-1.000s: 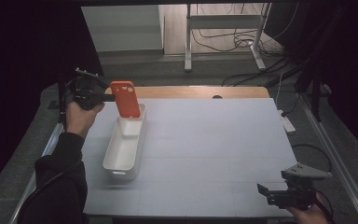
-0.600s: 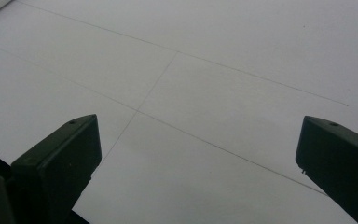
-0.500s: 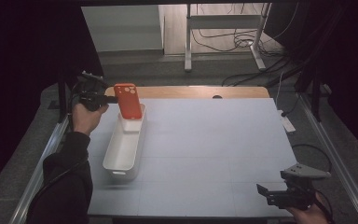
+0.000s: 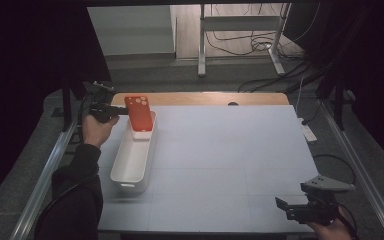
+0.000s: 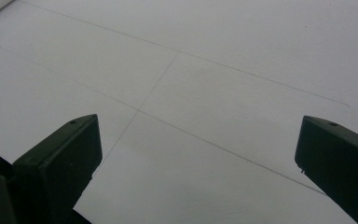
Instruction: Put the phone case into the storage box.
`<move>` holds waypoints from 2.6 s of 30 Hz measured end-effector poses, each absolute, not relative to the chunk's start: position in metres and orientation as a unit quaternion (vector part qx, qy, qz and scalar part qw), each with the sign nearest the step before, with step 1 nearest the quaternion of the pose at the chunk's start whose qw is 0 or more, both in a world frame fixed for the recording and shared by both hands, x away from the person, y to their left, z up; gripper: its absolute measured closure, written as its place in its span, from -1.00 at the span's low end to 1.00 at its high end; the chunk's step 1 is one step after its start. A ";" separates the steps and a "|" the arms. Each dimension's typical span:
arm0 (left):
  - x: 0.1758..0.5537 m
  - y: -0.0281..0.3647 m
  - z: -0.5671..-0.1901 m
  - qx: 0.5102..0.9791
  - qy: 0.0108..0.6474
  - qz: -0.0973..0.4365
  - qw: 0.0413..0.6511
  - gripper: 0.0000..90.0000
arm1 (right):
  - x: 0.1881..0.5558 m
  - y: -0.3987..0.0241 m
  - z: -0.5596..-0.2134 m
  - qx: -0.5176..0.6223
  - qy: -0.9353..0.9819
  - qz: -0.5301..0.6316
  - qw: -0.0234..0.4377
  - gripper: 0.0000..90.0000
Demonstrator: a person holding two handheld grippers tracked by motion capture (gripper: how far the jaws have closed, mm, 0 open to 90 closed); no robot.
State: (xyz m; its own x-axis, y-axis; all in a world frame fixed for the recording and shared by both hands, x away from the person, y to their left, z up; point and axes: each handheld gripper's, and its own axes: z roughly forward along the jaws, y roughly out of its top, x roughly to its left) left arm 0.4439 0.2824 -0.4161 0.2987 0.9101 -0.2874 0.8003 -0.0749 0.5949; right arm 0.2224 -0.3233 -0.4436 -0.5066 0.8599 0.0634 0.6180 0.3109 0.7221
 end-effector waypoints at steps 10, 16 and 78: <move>0.448 0.276 -0.430 0.728 0.595 0.081 0.331 0.98 | 0.222 -0.323 -0.444 0.464 0.793 0.355 0.170 -0.99; 0.449 0.274 -0.436 0.727 0.599 0.083 0.325 0.98 | 0.223 -0.322 -0.444 0.463 0.795 0.354 0.170 -0.99; 0.425 0.262 -0.433 0.756 0.521 0.121 0.379 -0.32 | 0.222 -0.321 -0.444 0.457 0.800 0.349 0.170 -0.99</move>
State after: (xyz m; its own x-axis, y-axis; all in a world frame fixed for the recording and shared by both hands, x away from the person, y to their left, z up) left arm 0.4254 0.2615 -0.4330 0.4289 0.8782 -0.2117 0.6953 -0.1714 0.6980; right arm 0.2224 -0.3207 -0.4442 -0.5241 0.8503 0.0477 0.6129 0.3377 0.7144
